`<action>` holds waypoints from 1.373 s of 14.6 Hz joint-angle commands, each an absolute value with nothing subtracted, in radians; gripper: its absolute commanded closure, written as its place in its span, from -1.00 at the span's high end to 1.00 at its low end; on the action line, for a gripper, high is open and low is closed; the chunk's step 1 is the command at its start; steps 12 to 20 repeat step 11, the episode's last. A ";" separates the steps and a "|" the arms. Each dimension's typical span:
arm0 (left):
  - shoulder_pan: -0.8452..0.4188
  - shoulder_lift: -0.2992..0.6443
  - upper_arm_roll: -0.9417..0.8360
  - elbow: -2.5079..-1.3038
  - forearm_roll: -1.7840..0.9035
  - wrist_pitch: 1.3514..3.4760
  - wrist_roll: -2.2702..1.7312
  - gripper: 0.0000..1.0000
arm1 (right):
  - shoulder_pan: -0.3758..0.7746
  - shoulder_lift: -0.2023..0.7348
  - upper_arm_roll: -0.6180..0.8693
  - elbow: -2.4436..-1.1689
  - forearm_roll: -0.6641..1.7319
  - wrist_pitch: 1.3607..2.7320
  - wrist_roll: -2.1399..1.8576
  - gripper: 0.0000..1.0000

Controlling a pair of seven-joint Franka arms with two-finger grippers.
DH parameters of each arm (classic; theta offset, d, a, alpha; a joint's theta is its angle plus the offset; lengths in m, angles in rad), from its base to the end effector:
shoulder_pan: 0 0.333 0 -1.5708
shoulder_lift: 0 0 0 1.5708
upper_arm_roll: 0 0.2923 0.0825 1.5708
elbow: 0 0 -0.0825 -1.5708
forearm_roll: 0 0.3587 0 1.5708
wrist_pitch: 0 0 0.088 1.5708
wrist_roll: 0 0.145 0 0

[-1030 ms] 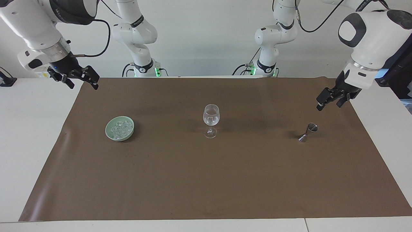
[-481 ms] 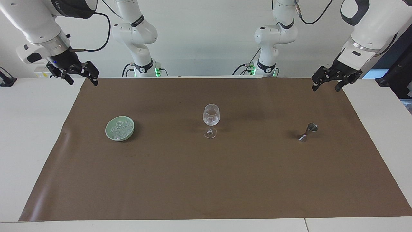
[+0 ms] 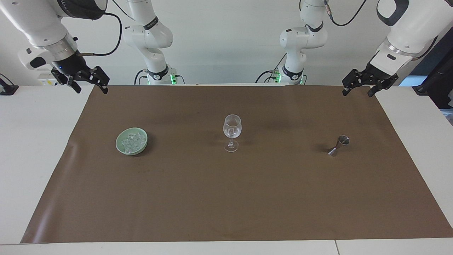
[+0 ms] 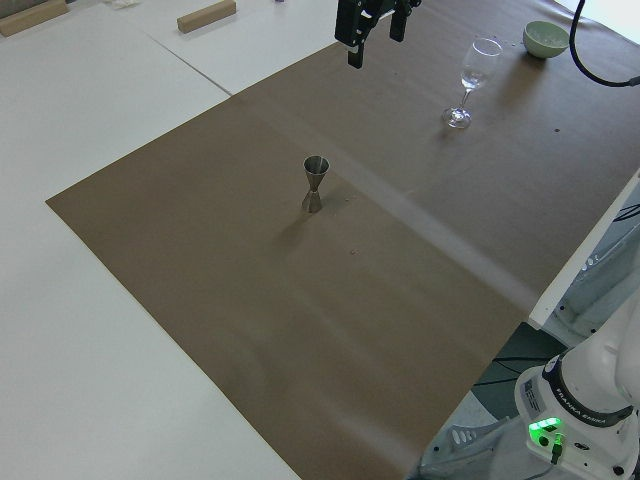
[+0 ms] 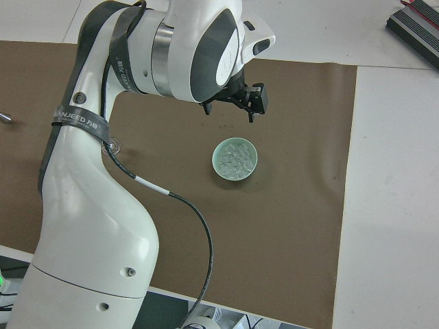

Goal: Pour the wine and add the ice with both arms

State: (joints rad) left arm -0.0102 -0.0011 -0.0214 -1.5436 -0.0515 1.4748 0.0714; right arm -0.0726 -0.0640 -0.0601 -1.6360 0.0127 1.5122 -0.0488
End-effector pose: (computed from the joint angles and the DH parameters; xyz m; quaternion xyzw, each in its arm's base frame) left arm 0.5159 -0.0242 0.5676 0.9977 -0.0530 -0.0333 0.0264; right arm 0.4974 -0.0653 0.5620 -0.9987 0.0416 0.0291 0.0109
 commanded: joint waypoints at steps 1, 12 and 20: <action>-0.029 -0.017 -0.003 -1.556 -0.032 1.471 0.086 1.00 | -0.074 -0.064 -0.058 -1.632 0.011 1.505 -0.055 1.00; -0.035 -0.026 -0.009 -1.565 0.009 1.468 0.022 1.00 | -0.074 -0.063 -0.055 -1.632 0.005 1.505 -0.055 1.00; -0.035 -0.026 -0.009 -1.565 0.009 1.468 0.022 1.00 | -0.074 -0.063 -0.055 -1.632 0.005 1.505 -0.055 1.00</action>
